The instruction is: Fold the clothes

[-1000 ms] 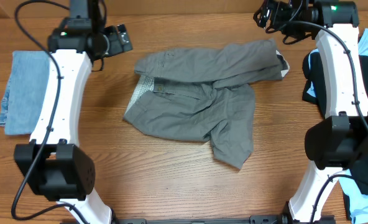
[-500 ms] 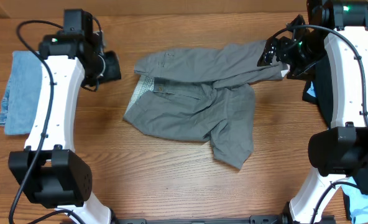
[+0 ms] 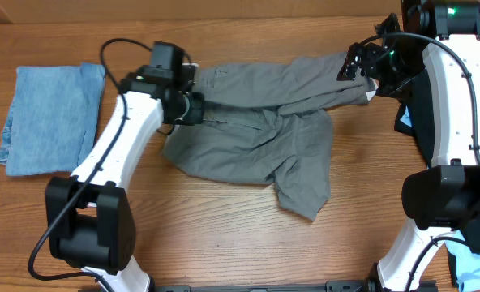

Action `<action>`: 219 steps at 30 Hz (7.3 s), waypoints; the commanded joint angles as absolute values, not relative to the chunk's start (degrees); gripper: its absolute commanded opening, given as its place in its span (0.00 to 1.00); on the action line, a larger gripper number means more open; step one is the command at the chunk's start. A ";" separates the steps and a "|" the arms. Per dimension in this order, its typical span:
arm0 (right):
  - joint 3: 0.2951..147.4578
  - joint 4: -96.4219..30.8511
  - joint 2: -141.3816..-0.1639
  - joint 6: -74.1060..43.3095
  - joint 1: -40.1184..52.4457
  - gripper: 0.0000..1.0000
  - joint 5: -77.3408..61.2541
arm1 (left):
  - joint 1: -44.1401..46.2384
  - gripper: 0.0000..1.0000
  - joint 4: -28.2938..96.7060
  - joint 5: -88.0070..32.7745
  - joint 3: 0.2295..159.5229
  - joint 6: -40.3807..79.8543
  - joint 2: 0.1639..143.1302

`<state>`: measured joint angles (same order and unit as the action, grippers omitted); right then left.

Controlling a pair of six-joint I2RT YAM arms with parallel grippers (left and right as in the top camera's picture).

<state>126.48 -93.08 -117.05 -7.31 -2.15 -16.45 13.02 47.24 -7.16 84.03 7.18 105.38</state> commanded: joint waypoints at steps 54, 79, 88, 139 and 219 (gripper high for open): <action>126.69 -92.86 -115.11 -7.44 -2.26 1.00 -16.14 | 5.28 0.81 64.45 -14.66 92.47 1.80 117.75; 126.69 -92.86 -115.11 -7.44 -2.26 1.00 -16.14 | 5.28 0.52 65.10 -14.44 87.09 -1.78 117.75; 126.69 -92.86 -115.11 -7.44 -2.26 1.00 -16.14 | 5.28 0.20 66.19 -11.86 87.09 -1.76 117.75; 46.89 -52.47 -115.07 12.27 -15.77 0.44 -58.65 | -0.08 0.04 67.68 -0.45 92.07 16.71 108.47; 80.05 -73.58 -98.04 -4.64 -5.23 0.59 -25.34 | -0.03 0.10 67.05 -1.26 92.07 14.15 108.47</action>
